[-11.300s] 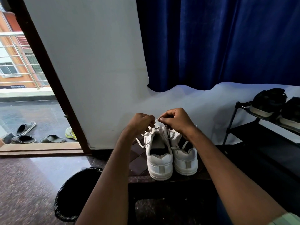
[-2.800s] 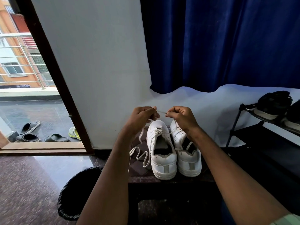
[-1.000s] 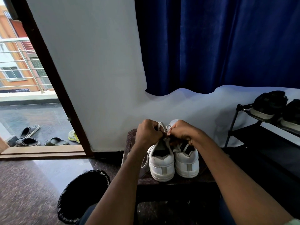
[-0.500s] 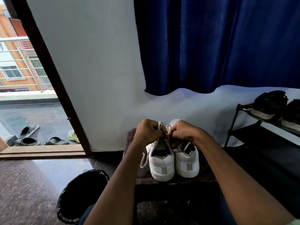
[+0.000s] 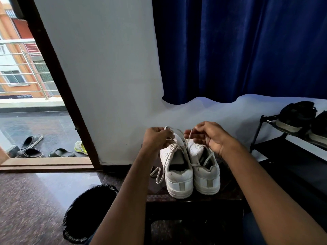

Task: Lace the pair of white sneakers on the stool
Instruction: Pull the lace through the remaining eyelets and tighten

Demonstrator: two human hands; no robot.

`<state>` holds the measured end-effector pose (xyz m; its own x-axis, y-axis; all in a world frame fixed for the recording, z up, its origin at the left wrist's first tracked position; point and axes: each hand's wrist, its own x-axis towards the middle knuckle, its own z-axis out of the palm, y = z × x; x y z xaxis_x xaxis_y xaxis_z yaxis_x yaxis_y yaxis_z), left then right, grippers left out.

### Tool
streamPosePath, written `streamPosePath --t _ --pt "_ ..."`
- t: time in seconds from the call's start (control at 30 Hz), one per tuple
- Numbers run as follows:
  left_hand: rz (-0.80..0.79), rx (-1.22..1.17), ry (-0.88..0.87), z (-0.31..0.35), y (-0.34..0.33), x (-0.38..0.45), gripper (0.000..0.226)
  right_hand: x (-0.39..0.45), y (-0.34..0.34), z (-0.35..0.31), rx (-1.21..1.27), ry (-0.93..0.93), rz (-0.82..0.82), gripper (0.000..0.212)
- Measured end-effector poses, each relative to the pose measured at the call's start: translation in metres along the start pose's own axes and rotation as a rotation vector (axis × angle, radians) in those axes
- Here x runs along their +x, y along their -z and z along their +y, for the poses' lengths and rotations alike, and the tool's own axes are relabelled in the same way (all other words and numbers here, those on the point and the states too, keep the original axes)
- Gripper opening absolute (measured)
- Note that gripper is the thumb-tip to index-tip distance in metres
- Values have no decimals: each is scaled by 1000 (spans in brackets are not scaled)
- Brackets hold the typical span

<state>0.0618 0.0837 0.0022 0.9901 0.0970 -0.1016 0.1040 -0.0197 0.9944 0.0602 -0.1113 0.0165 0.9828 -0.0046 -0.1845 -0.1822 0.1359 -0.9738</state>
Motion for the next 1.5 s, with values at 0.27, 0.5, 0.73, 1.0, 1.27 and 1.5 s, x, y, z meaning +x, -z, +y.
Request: streamPosePath --t 0.27,0.5,0.73,1.0,1.27,1.5 --pt "23 303 -201 -4 8 7 25 9 1 10 -1172 273 -100 28" --pt "-100 839 -534 -12 21 12 19 2 2 4 -354 191 -114 35" --pt "-273 906 -666 -14 17 11 15 8 -4 10 -432 220 -14 37" --pt "-232 1024 -650 -21 12 21 32 1 -27 16 -1355 388 -7 65" --pt "-164 882 -713 -18 15 17 29 4 -19 18 -439 293 34 51" --pt "-167 765 -592 -8 8 15 23 14 -12 16 -795 494 63 46"
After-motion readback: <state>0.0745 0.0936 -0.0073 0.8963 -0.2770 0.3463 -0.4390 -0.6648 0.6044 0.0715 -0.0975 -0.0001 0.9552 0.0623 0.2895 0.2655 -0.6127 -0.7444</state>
